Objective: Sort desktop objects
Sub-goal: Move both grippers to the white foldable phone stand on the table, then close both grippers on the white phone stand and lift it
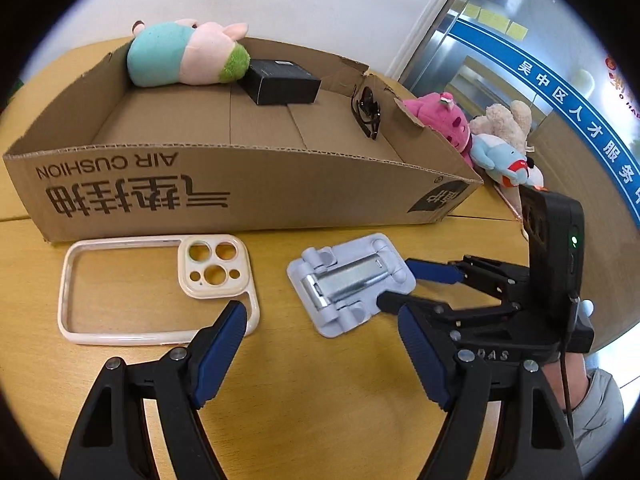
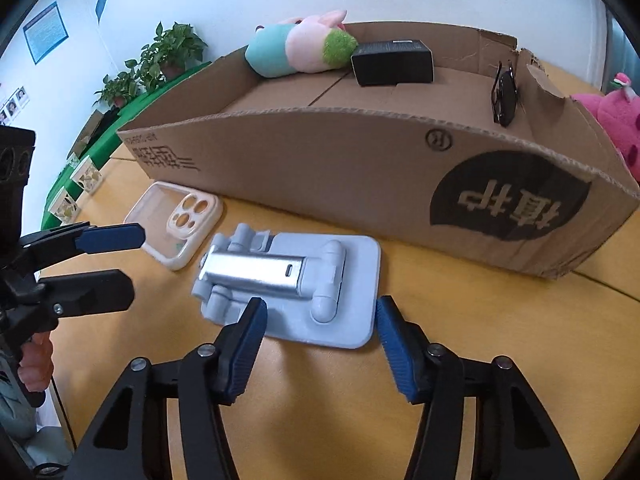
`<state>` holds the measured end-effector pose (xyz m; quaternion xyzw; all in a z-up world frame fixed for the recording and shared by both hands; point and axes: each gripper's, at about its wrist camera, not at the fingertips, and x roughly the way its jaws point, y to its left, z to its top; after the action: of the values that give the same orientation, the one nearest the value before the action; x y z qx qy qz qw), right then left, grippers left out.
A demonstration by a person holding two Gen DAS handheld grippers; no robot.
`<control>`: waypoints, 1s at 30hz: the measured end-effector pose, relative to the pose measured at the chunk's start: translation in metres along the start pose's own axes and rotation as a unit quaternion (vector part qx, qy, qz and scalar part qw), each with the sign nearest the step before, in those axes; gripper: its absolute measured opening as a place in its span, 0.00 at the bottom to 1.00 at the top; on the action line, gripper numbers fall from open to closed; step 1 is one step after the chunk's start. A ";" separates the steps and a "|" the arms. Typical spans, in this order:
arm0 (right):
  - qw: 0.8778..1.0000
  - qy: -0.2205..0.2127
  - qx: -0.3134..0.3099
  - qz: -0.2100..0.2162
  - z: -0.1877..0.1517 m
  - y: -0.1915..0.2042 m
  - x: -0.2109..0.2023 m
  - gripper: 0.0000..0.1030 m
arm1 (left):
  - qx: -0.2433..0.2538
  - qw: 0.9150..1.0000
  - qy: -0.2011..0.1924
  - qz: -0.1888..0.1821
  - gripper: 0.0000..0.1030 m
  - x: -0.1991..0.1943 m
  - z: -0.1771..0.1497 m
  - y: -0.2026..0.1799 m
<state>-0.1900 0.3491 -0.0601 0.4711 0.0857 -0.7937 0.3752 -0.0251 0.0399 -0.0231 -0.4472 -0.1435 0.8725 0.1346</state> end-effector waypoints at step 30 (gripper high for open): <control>0.996 -0.047 0.073 0.001 -0.025 -0.002 -0.016 0.33 | 0.018 0.999 0.038 0.012 0.29 0.040 -0.003 -0.005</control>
<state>-0.1698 0.3710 -0.0610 0.4597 0.0095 -0.8187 0.3439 -0.0451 0.0590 -0.0528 -0.4790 -0.1171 0.8590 0.1378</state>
